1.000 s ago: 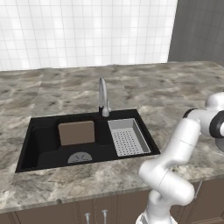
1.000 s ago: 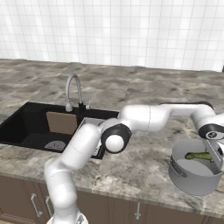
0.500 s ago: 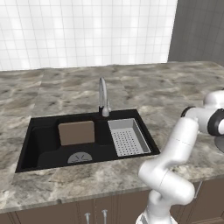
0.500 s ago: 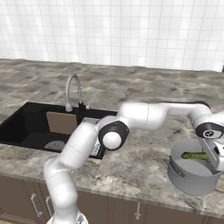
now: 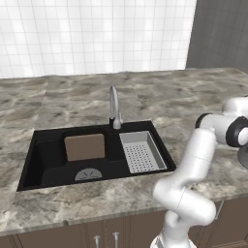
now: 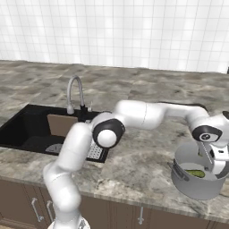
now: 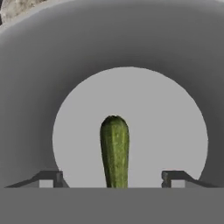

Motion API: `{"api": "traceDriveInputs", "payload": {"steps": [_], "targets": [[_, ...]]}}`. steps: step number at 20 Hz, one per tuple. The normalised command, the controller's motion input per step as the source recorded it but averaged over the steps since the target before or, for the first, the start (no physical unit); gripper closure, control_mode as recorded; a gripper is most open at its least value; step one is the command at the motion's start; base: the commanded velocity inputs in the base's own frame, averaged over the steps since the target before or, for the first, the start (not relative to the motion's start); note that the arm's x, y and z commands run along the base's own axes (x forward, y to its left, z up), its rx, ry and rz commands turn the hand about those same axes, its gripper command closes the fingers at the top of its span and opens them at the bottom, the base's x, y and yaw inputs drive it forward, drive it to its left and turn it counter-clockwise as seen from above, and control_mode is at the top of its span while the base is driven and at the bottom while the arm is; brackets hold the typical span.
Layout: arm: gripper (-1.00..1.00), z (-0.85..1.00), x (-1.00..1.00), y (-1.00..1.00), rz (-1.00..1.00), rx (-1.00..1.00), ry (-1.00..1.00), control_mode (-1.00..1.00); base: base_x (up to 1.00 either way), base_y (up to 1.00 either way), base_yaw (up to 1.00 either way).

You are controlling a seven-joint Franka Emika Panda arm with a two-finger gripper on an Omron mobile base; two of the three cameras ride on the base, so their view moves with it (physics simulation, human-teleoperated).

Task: Dump the squash from the pot into the sink. Then turn on the water and wash the squash. Then turn off the water and put the squash back in the pot.

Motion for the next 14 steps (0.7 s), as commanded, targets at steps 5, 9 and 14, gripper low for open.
{"api": "traceDriveInputs", "payload": {"steps": [5, 9, 14], "targets": [[-1.0, 0.17, -0.04, 0.03, -0.08, 0.0, 0.0, -1.0, 0.0, 0.0, 0.0], [-1.0, 0.94, -0.21, 0.0, -0.06, 0.0, 0.0, -1.0, 0.0, 0.0, 0.0], [-1.0, 0.93, -0.18, 0.04, -0.01, 0.0, 0.0, -1.0, 0.0, 0.0, 0.0]]}}
